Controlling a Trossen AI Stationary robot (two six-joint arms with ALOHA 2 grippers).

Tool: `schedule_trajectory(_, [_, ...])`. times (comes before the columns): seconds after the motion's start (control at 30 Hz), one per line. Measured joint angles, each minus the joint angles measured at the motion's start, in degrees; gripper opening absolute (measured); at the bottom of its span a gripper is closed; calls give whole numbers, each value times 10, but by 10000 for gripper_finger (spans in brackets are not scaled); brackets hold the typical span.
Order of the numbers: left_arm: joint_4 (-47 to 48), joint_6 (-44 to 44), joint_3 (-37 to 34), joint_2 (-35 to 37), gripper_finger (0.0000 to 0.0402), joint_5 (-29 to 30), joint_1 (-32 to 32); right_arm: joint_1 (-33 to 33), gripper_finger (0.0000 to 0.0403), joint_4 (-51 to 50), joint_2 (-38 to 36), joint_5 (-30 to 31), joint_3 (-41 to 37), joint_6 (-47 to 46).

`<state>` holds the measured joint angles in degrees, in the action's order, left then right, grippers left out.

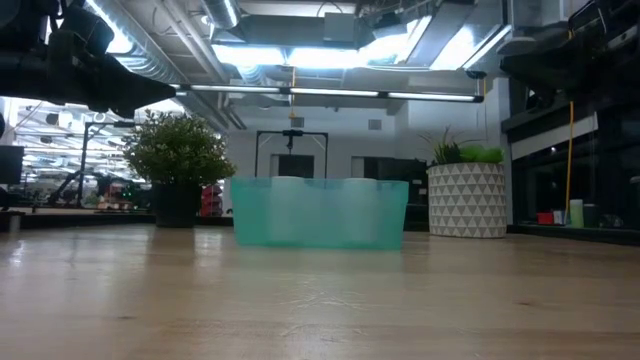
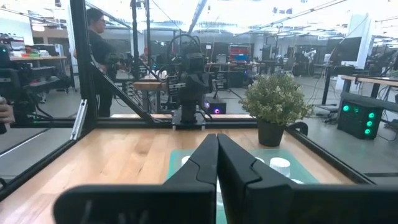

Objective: Pick and place pill bottles into a basket
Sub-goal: Return to Home Position

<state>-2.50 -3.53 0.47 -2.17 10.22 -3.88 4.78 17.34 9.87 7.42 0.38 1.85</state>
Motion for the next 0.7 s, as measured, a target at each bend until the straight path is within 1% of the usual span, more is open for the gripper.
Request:
schedule_trajectory(0.27, [0, -2, 0, 0, 1, 2, 0, 0, 8, 0, 0, 0, 0, -1])
schedule_trajectory(0.53, [0, -2, 0, 0, 12, 2, 0, 0, 8, 0, 0, 0, 0, -1])
schedule_trajectory(0.7, [0, -2, 0, 0, 11, 2, 0, 0, 8, 0, 0, 0, 0, -1])
